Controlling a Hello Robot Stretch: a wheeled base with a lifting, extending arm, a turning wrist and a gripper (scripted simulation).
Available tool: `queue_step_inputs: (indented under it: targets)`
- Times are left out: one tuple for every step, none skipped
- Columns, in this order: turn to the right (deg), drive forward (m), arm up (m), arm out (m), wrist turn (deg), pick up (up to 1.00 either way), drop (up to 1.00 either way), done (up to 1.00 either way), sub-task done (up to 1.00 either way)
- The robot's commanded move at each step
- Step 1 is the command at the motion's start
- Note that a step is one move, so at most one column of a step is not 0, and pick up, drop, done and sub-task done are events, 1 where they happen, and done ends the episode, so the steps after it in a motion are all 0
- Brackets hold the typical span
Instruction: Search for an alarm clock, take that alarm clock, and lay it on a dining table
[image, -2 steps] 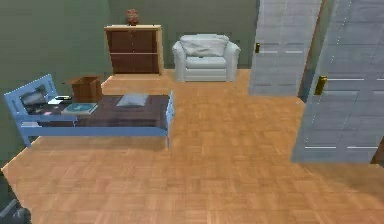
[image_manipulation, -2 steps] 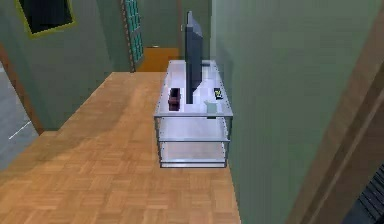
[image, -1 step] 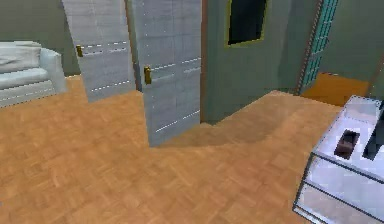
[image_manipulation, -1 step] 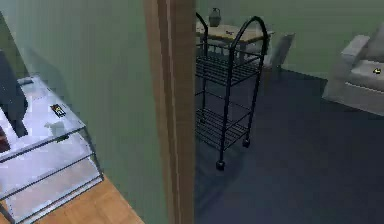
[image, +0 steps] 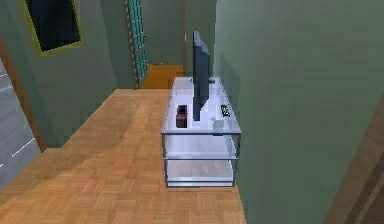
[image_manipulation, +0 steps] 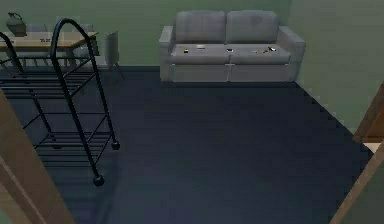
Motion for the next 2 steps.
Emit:
queue_step_inputs:
  targets:
    - [6.0,0.00,0.00,0.00,0.0,0.00,0.00,0.00,0.00]
    - [0.0,0.65,0.00,0.00,0.0,0.00,0.00,0.00,0.00]
